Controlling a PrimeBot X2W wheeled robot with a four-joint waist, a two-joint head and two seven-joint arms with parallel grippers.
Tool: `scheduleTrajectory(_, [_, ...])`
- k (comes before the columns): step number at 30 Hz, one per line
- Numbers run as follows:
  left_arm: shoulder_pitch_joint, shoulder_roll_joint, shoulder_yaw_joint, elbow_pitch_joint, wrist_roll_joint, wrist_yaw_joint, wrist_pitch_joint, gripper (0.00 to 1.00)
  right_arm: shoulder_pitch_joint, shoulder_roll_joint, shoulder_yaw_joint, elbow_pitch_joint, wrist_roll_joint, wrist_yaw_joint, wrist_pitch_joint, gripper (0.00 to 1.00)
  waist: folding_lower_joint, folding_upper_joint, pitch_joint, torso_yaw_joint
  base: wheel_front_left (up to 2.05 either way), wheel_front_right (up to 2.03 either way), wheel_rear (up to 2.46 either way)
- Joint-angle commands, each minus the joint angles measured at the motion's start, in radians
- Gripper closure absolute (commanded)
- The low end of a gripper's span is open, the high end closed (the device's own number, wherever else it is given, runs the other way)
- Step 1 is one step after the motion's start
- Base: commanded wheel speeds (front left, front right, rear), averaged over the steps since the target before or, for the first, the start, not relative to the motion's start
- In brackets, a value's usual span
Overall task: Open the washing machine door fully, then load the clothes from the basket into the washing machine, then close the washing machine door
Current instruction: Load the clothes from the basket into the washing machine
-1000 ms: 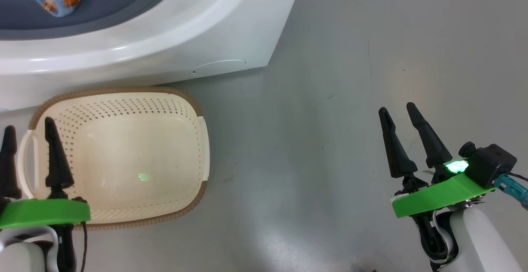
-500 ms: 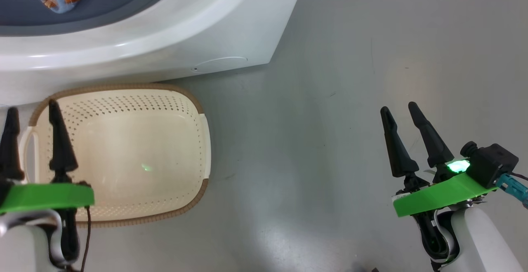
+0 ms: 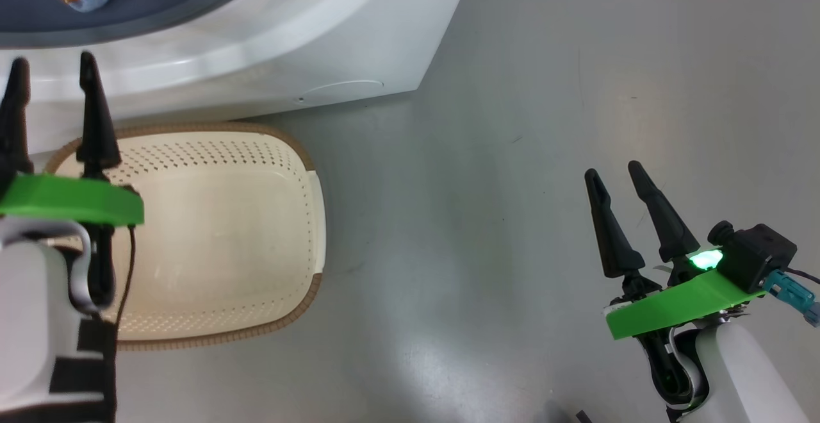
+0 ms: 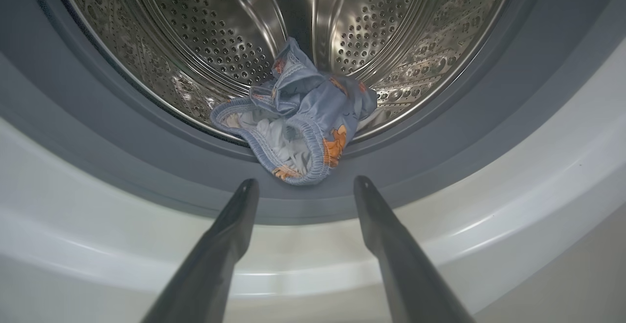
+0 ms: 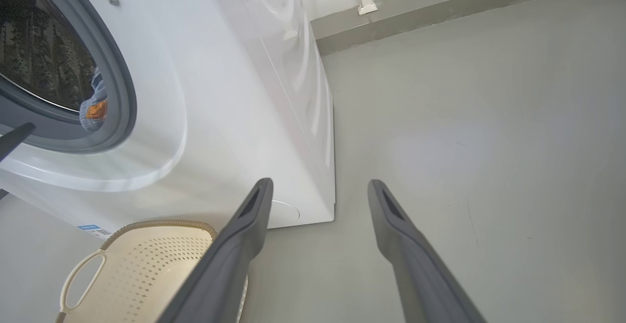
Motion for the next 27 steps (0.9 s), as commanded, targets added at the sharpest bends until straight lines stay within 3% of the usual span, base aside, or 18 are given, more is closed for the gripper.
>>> scheduleTrajectory(1, [-0.027,0.043,0.017,-0.002,0.006,-0.003,-0.005,0.00,0.003,-0.003,0.022,-0.017,-0.010,0.003,-0.005,0.00,0.0000,-0.0001,0.002,-0.002,0.00,0.00,0.00])
scheduleTrajectory(21, [-0.411,0.136,-0.133,0.484,0.015,-0.003,-0.005,0.00,-0.016,0.013,0.050,-0.013,-0.004,0.003,-0.005,0.00,0.0000,-0.0001,0.025,-0.047,0.00,0.00,0.00])
scheduleTrajectory(22, [-0.427,0.139,-0.143,0.504,0.013,-0.003,-0.005,0.11,-0.017,0.014,0.050,-0.014,-0.004,0.003,-0.005,0.00,0.0000,-0.0001,0.028,-0.049,0.00,0.00,0.00])
scheduleTrajectory(23, [-0.457,0.148,-0.160,0.542,0.011,-0.003,-0.005,0.52,-0.020,0.017,0.051,-0.014,-0.003,0.003,-0.005,0.00,0.0000,-0.0001,0.031,-0.056,0.00,0.00,0.00])
scheduleTrajectory(25, [-0.485,0.157,-0.168,0.576,0.008,-0.003,-0.005,0.93,-0.021,0.020,0.052,-0.014,-0.003,0.003,-0.005,0.00,0.0000,-0.0001,0.033,-0.062,0.00,0.00,0.00])
scheduleTrajectory(26, [-0.498,0.163,-0.171,0.594,0.009,-0.003,-0.005,1.00,-0.021,0.022,0.052,-0.015,-0.002,0.003,-0.005,0.00,0.0000,-0.0001,0.034,-0.066,0.00,0.00,0.00])
scheduleTrajectory(27, [-0.510,0.168,-0.175,0.610,0.010,-0.003,-0.005,1.00,-0.022,0.024,0.053,-0.016,-0.002,0.003,-0.005,0.00,0.0000,-0.0001,0.035,-0.070,0.00,0.00,0.00])
